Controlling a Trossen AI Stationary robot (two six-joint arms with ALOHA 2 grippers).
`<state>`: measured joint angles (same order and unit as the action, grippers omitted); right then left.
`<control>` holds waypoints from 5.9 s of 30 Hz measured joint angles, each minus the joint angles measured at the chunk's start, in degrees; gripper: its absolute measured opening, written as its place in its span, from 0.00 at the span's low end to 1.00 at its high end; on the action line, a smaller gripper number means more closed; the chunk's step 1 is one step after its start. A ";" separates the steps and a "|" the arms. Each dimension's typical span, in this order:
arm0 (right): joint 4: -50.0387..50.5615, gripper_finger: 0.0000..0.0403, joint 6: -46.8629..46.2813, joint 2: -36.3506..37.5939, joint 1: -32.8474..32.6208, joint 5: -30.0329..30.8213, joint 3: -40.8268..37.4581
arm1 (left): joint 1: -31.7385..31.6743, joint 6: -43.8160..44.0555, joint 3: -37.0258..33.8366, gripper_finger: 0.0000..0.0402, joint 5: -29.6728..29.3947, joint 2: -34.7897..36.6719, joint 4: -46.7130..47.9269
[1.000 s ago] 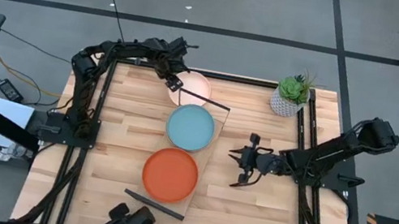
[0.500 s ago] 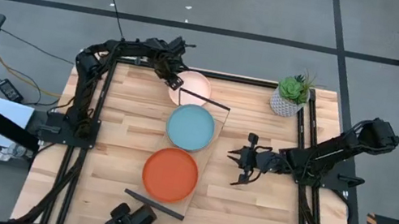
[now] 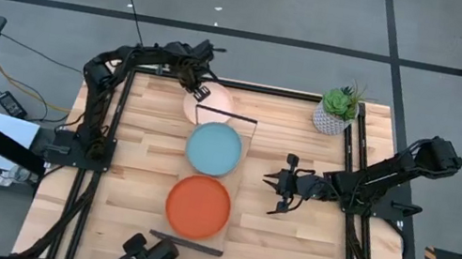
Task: Place and stack plates onto a shelf
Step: Stack the light orange plate on top of the light blue plate on the shelf, then return to Home Position
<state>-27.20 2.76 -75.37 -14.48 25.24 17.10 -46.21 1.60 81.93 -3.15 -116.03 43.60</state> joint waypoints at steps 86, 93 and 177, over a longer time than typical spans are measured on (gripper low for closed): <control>-13.37 0.03 -3.82 13.34 -3.95 -9.70 -11.00 | 34.48 10.13 -33.68 0.26 -7.76 53.18 -14.31; -13.02 0.02 -3.54 23.52 -0.42 -10.32 -16.81 | 34.50 9.84 -46.09 0.23 -7.77 66.69 -25.55; 17.44 0.03 -18.69 74.64 11.67 -17.45 -10.97 | 34.98 15.81 -81.44 0.03 5.37 115.69 -47.83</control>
<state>-9.76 -15.92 -0.73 -2.81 7.79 6.13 -11.22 17.41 0.49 2.22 -0.34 -4.23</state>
